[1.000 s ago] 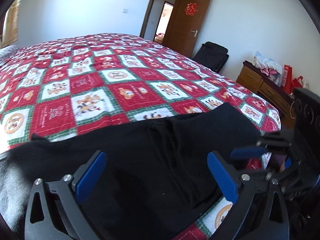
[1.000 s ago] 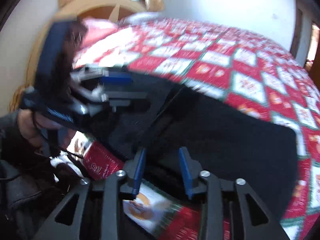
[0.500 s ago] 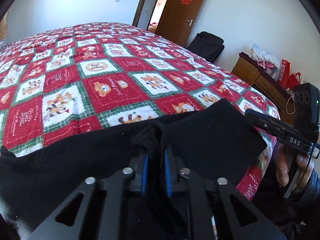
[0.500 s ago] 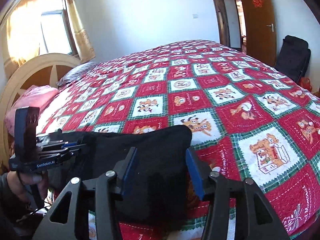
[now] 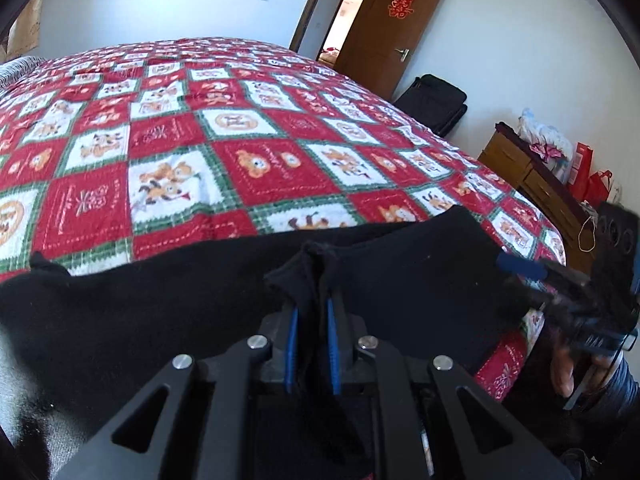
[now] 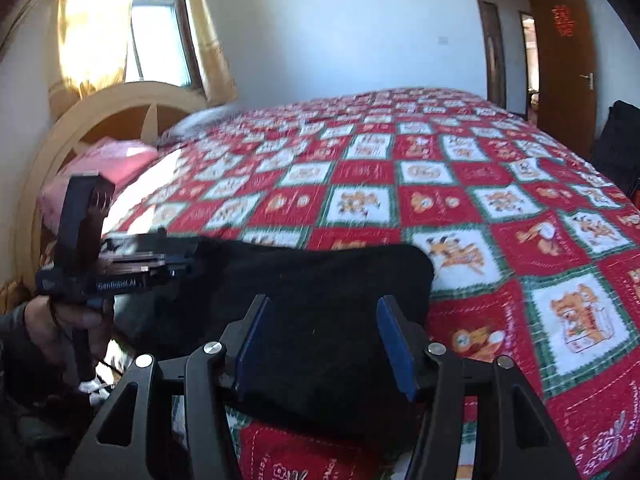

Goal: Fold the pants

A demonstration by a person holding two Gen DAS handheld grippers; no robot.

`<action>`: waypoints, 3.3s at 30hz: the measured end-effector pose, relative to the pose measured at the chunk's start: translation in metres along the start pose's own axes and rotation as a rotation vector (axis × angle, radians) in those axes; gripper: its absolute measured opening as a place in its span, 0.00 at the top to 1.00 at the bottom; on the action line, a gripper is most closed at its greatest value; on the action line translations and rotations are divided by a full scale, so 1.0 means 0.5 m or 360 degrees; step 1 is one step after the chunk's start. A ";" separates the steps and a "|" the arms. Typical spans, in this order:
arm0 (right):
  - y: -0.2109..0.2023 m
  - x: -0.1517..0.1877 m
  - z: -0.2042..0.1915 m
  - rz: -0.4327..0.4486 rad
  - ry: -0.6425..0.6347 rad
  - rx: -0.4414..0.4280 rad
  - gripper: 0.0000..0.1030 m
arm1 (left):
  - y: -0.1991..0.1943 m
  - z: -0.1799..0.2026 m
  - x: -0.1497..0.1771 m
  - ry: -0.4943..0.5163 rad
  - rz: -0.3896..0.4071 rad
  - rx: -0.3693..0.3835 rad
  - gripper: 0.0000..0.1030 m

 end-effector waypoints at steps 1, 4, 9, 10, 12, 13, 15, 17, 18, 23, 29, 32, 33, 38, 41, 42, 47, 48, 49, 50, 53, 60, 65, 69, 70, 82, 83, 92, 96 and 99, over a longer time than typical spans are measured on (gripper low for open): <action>0.024 0.020 0.004 -0.0096 0.0001 0.0021 0.45 | -0.001 -0.002 0.003 0.0000 0.0002 0.0007 0.86; 0.038 0.035 0.005 -0.0128 -0.0065 0.0065 0.45 | -0.002 -0.002 0.005 0.0014 0.0012 -0.0003 0.82; -0.004 -0.025 -0.011 0.0055 -0.0036 0.0022 0.45 | -0.011 -0.003 0.006 0.0006 0.0046 -0.0008 0.56; -0.004 -0.039 -0.007 0.0071 -0.0031 0.0047 0.43 | -0.013 -0.004 0.006 0.0022 0.0051 -0.0028 0.51; 0.023 -0.061 0.021 0.0042 0.0024 0.0122 0.31 | -0.021 -0.001 0.003 0.0061 0.0082 -0.0061 0.42; 0.045 -0.060 0.034 -0.0020 0.0051 0.0131 0.26 | -0.027 -0.002 0.001 0.0074 0.0098 -0.0068 0.41; 0.099 -0.043 0.070 -0.0153 0.0141 0.0146 0.26 | -0.042 -0.006 -0.002 0.0089 0.0124 -0.0081 0.37; 0.092 -0.047 0.064 -0.0109 0.0120 0.0160 0.26 | -0.067 -0.015 -0.003 0.0121 0.0165 -0.0099 0.35; 0.082 -0.051 0.050 -0.0103 0.0065 0.0182 0.26 | -0.081 -0.024 -0.002 0.0144 0.0190 -0.0128 0.30; 0.036 -0.077 -0.040 0.0041 -0.0048 0.0102 0.26 | -0.155 -0.119 0.013 0.0143 0.0228 -0.0303 0.25; 0.085 -0.041 -0.237 -0.0052 -0.0293 -0.0270 0.26 | -0.278 -0.303 0.053 0.0014 0.0284 -0.0612 0.25; 0.129 0.001 -0.289 -0.0157 -0.0442 -0.0264 0.26 | -0.333 -0.412 0.090 -0.0145 0.0290 -0.0735 0.25; 0.148 0.016 -0.295 -0.0223 -0.0472 -0.0259 0.26 | -0.346 -0.441 0.104 -0.0188 0.0300 -0.0761 0.25; 0.178 0.052 -0.291 -0.0329 -0.0495 -0.0261 0.26 | -0.369 -0.561 0.172 -0.0503 0.0313 -0.0745 0.25; 0.156 0.031 -0.284 -0.0225 -0.0401 -0.0323 0.26 | -0.354 -0.584 0.189 -0.0559 0.0318 -0.0698 0.25; 0.148 0.022 -0.275 -0.0180 -0.0365 -0.0322 0.26 | -0.348 -0.588 0.194 -0.0570 0.0302 -0.0696 0.26; 0.141 -0.001 -0.247 -0.0099 -0.0249 -0.0294 0.26 | -0.332 -0.588 0.213 -0.0580 0.0294 -0.0667 0.26; 0.142 -0.001 -0.245 -0.0097 -0.0238 -0.0288 0.26 | -0.333 -0.588 0.213 -0.0573 0.0295 -0.0665 0.27; 0.143 -0.001 -0.245 -0.0100 -0.0233 -0.0284 0.26 | -0.333 -0.586 0.212 -0.0571 0.0306 -0.0652 0.28; 0.146 0.000 -0.245 -0.0104 -0.0233 -0.0278 0.26 | -0.335 -0.582 0.212 -0.0573 0.0317 -0.0622 0.36; 0.140 0.003 -0.247 -0.0091 -0.0254 -0.0264 0.26 | -0.335 -0.576 0.211 -0.0564 0.0307 -0.0622 0.39; 0.141 0.003 -0.238 -0.0083 -0.0247 -0.0237 0.26 | -0.333 -0.589 0.220 -0.0584 0.0292 -0.0664 0.41; 0.146 0.007 -0.236 -0.0092 -0.0247 -0.0222 0.26 | -0.329 -0.593 0.224 -0.0566 0.0256 -0.0570 0.44; 0.142 0.006 -0.239 -0.0072 -0.0262 -0.0212 0.26 | -0.351 -0.603 0.228 -0.0689 0.0326 -0.0355 0.76; 0.141 0.005 -0.238 -0.0068 -0.0262 -0.0209 0.26 | -0.353 -0.601 0.229 -0.0696 0.0336 -0.0320 0.78; 0.131 -0.009 -0.211 -0.0011 -0.0198 -0.0174 0.26 | -0.411 -0.544 0.169 -0.0688 0.0571 -0.0105 0.86; 0.128 -0.011 -0.210 -0.0005 -0.0196 -0.0173 0.26 | -0.415 -0.538 0.162 -0.0679 0.0586 -0.0097 0.86; 0.123 -0.018 -0.189 -0.0020 -0.0126 -0.0166 0.26 | -0.448 -0.459 0.103 -0.0567 0.0716 0.0009 0.86; 0.147 0.001 -0.182 -0.0120 -0.0122 -0.0126 0.26 | -0.454 -0.427 0.081 -0.0522 0.0741 0.0056 0.87; 0.141 -0.006 -0.185 -0.0111 -0.0134 -0.0122 0.26 | -0.459 -0.402 0.066 -0.0489 0.0757 0.0082 0.87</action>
Point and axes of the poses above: each gripper's, at about its wrist camera, not at the fingertips, and y roughly the way its jaws point, z to its right, x to its underside, the point moved 9 cm from there along y, roughly the way its jaws point, and after that the axes turned 7 degrees about -x, right-handed, at the moved point
